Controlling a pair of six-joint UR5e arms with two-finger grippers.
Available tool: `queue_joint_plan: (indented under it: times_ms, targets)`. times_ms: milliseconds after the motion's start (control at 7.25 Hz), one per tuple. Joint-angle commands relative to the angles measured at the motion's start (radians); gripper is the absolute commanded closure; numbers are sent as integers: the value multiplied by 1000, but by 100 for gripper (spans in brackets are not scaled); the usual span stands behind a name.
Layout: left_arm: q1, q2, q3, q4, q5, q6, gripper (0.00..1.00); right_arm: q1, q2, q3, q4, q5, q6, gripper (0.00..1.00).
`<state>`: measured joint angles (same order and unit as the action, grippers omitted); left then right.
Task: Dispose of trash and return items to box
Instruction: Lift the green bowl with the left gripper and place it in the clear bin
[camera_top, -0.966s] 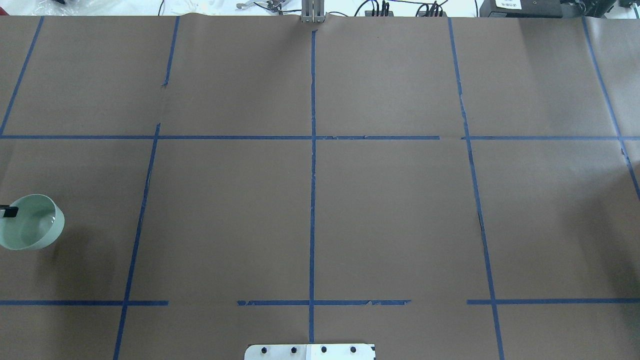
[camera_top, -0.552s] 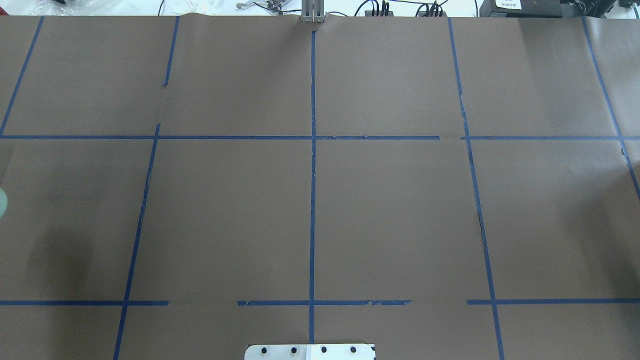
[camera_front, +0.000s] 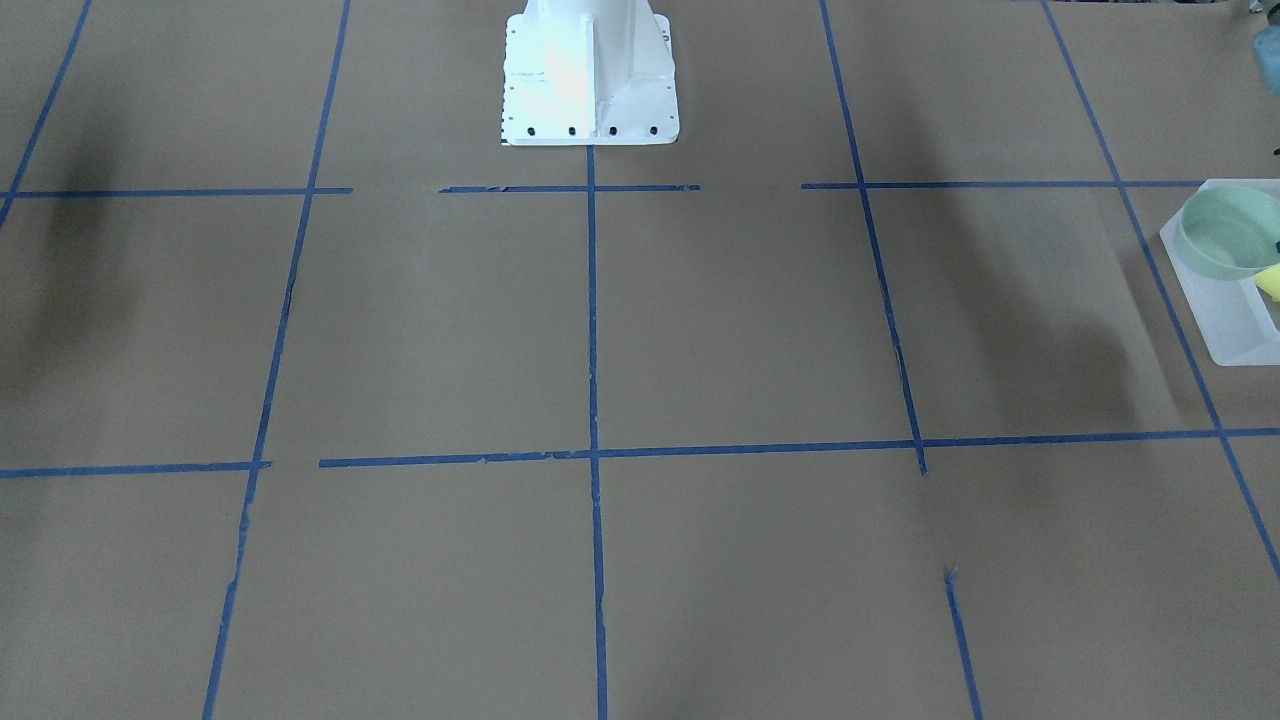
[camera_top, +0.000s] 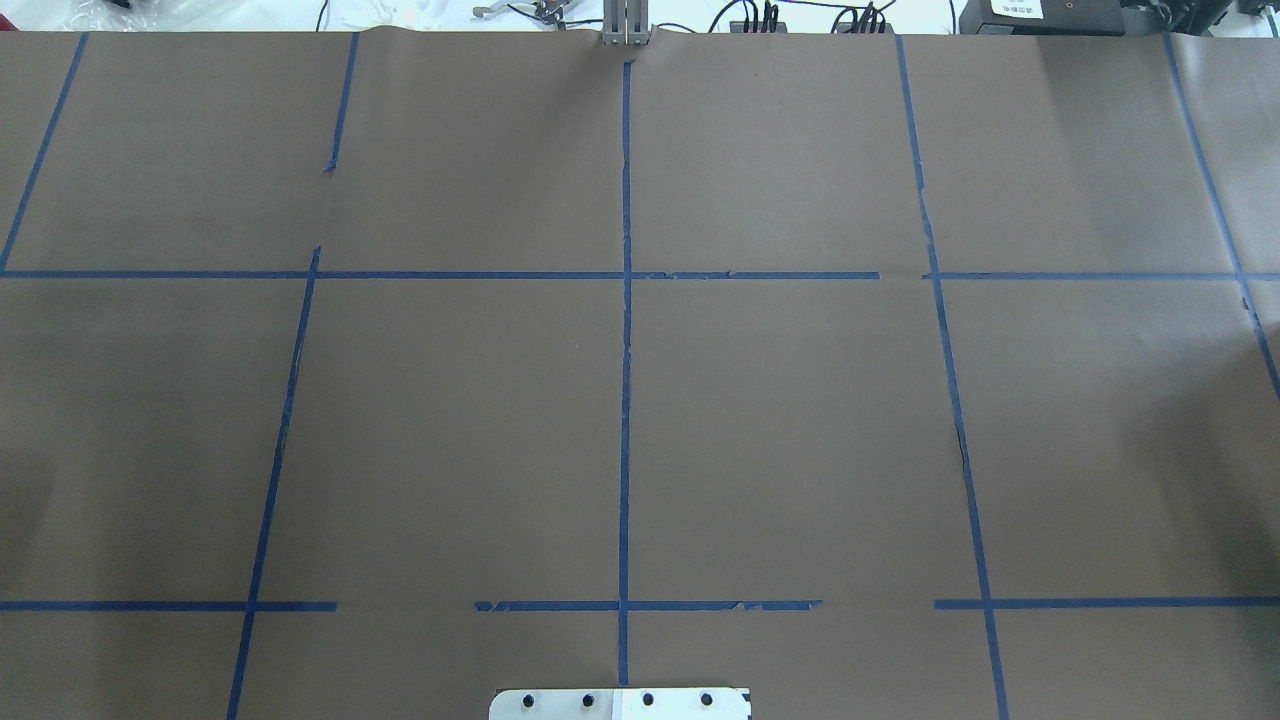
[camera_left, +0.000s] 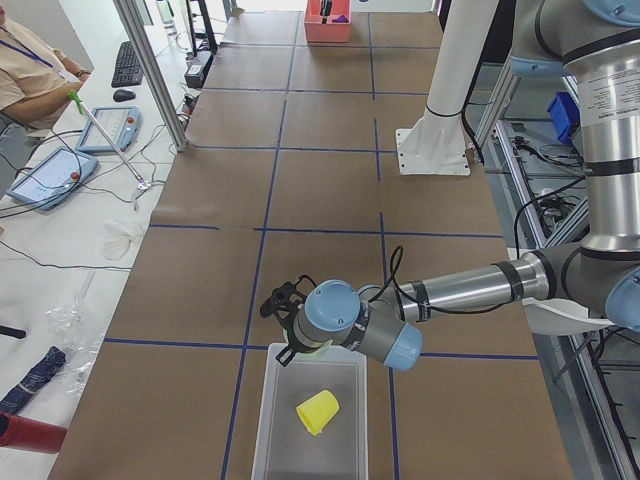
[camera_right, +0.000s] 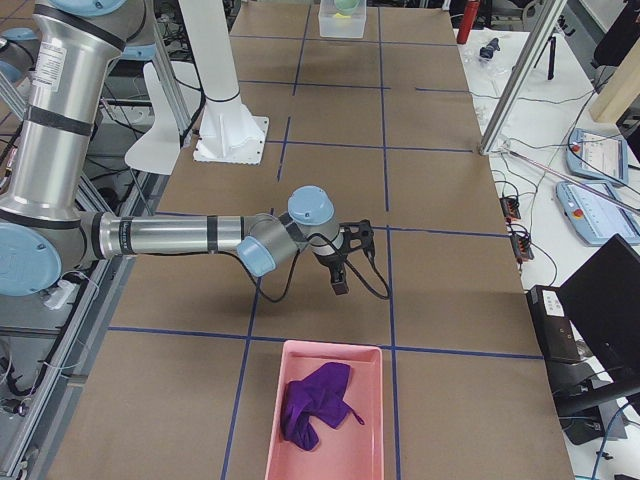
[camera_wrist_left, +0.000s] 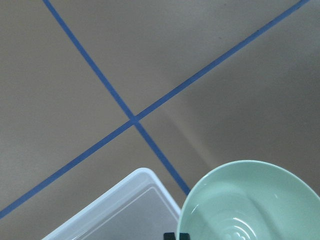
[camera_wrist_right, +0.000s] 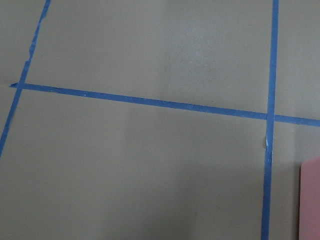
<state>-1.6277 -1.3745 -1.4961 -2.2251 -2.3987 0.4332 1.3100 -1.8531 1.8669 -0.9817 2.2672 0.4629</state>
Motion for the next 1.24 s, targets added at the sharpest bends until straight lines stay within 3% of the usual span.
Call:
queue_joint_plan:
  times_ms: [0, 276, 414, 690, 966, 1103]
  targets:
    - [-20, -35, 113, -100, 154, 12, 100, 0, 0, 0, 0, 1, 0, 0]
    - [-9, -22, 140, -238, 162, -129, 100, 0, 0, 0, 0, 0, 0, 0]
    - [-6, -18, 139, -242, 158, -129, 100, 0, 0, 0, 0, 0, 0, 0]
    - [25, 11, 139, -292, 158, -125, 58, 0, 0, 0, 0, 0, 0, 0]
    - [35, 54, 137, -369, 151, -128, 42, -2, 2, -2, 0, -2, 0, 0]
    - [40, 48, 114, -363, 148, -134, 21, -2, 3, -2, -2, -2, 3, 0]
